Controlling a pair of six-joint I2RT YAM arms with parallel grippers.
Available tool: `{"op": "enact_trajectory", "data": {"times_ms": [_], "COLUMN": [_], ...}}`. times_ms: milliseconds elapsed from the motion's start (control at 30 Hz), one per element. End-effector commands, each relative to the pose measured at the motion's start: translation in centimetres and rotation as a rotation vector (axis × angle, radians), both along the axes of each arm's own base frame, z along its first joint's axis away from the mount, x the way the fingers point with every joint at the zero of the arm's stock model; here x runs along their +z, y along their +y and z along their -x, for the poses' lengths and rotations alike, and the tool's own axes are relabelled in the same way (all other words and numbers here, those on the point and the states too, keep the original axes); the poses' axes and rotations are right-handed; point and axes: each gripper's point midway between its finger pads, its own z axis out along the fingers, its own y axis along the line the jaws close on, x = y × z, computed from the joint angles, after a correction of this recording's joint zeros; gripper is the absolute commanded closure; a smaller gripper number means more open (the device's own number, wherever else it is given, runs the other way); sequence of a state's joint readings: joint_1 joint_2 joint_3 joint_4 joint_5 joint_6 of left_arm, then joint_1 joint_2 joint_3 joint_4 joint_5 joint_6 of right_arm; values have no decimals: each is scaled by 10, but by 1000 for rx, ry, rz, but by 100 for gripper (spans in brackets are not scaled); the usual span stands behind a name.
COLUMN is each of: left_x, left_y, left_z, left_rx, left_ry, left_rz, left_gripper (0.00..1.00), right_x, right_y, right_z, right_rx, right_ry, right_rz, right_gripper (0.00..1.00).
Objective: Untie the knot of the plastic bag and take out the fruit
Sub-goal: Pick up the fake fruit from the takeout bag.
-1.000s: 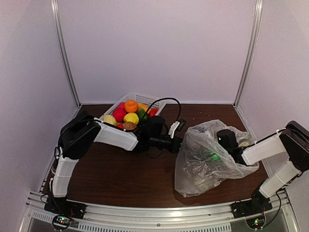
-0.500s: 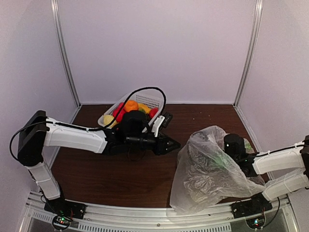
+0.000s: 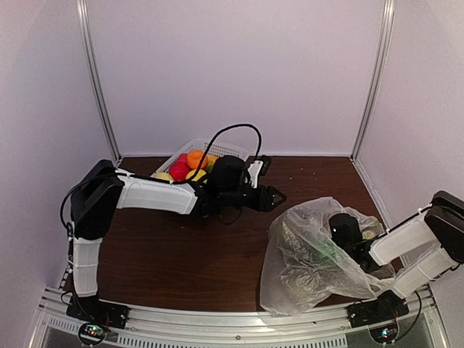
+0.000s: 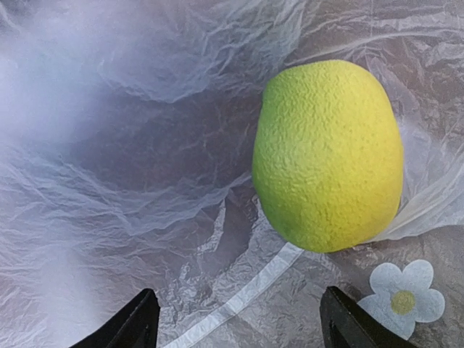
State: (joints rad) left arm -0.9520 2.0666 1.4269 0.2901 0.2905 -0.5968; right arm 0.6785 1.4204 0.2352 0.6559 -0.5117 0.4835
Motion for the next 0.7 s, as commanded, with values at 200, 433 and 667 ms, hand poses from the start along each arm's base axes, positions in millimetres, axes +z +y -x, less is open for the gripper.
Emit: {"op": "enact_trajectory", "data": {"times_ms": [200, 433, 667], "left_x": [-54, -75, -85], "left_y": [-46, -55, -67], "left_z": [-17, -9, 2], "left_rx": [-64, -140, -220], "left_ry": [54, 76, 76], "left_rz": [-17, -12, 13], "left_gripper": [39, 40, 51], "right_x": [5, 17, 28], "right_y": [-20, -46, -41], "right_z": [-13, -38, -55], "right_rx": [-155, -367, -413], "right_ry": [-41, -98, -129], "right_rz": [17, 25, -7], "right_gripper": [20, 16, 15]}}
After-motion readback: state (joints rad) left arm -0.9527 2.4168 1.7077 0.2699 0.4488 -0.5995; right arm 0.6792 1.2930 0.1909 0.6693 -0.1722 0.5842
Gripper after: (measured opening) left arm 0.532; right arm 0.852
